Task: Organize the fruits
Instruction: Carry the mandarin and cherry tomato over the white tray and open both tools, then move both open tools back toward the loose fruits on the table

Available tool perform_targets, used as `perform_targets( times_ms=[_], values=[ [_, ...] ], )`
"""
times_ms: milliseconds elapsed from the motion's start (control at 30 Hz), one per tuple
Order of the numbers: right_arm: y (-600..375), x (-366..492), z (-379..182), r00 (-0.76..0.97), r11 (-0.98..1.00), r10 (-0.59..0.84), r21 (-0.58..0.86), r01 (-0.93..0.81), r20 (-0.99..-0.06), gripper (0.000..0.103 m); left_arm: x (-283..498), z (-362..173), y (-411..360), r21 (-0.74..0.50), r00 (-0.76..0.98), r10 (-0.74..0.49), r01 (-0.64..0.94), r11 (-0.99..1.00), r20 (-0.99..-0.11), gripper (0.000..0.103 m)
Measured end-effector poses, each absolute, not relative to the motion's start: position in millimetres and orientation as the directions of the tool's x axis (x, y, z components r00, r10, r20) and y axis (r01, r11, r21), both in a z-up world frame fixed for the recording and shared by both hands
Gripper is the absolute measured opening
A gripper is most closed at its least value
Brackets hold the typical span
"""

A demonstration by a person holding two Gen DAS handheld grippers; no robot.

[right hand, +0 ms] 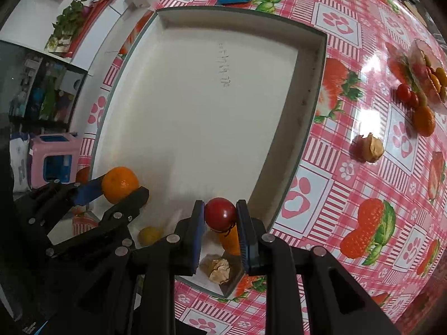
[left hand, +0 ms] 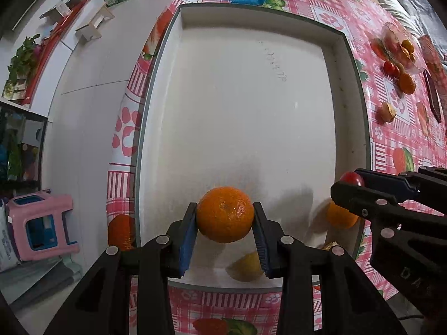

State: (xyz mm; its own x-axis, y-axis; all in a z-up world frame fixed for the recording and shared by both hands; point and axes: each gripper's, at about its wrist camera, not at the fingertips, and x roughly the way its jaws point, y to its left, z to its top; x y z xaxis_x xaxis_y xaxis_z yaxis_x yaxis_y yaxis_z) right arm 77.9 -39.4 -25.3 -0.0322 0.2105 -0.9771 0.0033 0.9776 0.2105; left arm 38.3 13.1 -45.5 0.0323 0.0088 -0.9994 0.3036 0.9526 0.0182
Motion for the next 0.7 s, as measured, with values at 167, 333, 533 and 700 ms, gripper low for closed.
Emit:
perform_targets(
  times_ms=[167,333,533,700],
  values=[
    [-28.8,81.2,-29.1,-0.038,0.979,0.205,0.205,-0.001,-0.978,0.025,38.4,-47.7,9.8,0.021,0.031,0.013,0.306,0.952,-0.999,0.039],
    [-24.8,83.2,-30.2,-0.038,0.979,0.204,0.205,-0.001,-0.978,0.033,36.5,-48.0,8.4,0.016,0.032,0.007,0.312,0.95,-0.999,0.04],
    [-25.7,84.9,-23.6,-0.02,0.978,0.208,0.209,-0.008,-0.978,0.062,34.5,-43.4,9.1,0.017,0.044,0.004,0.311,0.95,-0.999,0.069],
    [-26.6,84.2,-18.3,-0.005,0.98,0.201,0.201,-0.002,-0.98,0.08,34.0,-39.5,7.4,0.023,0.036,0.012,0.318,0.948,-0.999,0.074]
  ],
)
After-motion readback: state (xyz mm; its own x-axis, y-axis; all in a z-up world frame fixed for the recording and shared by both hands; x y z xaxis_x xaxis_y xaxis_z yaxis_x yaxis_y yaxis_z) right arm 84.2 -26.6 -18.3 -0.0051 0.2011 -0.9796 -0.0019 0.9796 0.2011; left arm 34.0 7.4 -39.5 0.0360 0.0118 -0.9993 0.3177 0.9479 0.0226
